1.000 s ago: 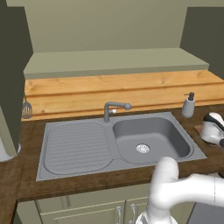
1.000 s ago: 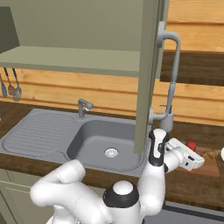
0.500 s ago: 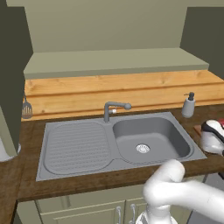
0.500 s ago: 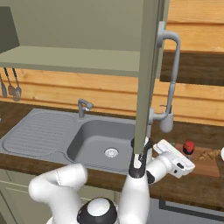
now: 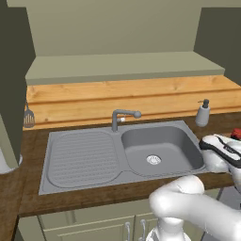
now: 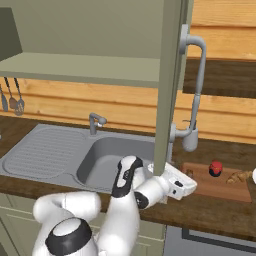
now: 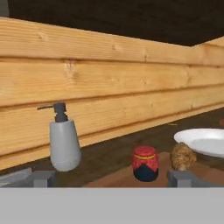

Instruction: From the different types of pastries on the counter, select a croissant and place it on the cutting board. Then retrieve a jar of jam from the cabinet and place it alongside the croissant on the cutting board.

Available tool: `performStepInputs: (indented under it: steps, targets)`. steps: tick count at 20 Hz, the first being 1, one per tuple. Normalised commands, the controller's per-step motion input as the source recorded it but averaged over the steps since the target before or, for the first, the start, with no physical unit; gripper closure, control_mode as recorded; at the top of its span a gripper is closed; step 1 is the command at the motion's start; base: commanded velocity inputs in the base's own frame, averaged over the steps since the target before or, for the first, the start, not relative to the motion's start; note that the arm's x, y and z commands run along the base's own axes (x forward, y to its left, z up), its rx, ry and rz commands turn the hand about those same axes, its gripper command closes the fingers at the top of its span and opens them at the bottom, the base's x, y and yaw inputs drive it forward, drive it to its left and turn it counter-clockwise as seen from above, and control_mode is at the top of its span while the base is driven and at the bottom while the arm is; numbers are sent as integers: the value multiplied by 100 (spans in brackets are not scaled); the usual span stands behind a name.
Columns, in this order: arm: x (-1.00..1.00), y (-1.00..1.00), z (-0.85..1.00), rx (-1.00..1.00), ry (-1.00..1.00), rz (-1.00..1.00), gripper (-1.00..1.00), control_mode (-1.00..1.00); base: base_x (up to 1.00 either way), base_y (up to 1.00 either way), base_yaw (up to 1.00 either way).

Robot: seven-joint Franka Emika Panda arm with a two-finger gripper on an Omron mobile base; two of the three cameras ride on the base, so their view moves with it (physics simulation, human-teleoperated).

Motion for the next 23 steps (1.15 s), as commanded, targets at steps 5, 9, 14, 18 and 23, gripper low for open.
performStepInputs:
  steps: [5, 9, 14, 18, 23]
  targets:
    - [-27, 84, 100, -2, 46, 12, -100, -100, 0, 0, 0]
    - [-52, 85, 93, -1, 32, 18, -100, -100, 0, 0, 0]
    - [-91, 78, 70, 0, 17, 36, -100, -100, 0, 0, 0]
    - [-84, 71, 34, 11, 25, 52, -100, -100, 0, 0, 0]
    - [-56, 55, 38, 32, 38, 55, -100, -100, 0, 0, 0]
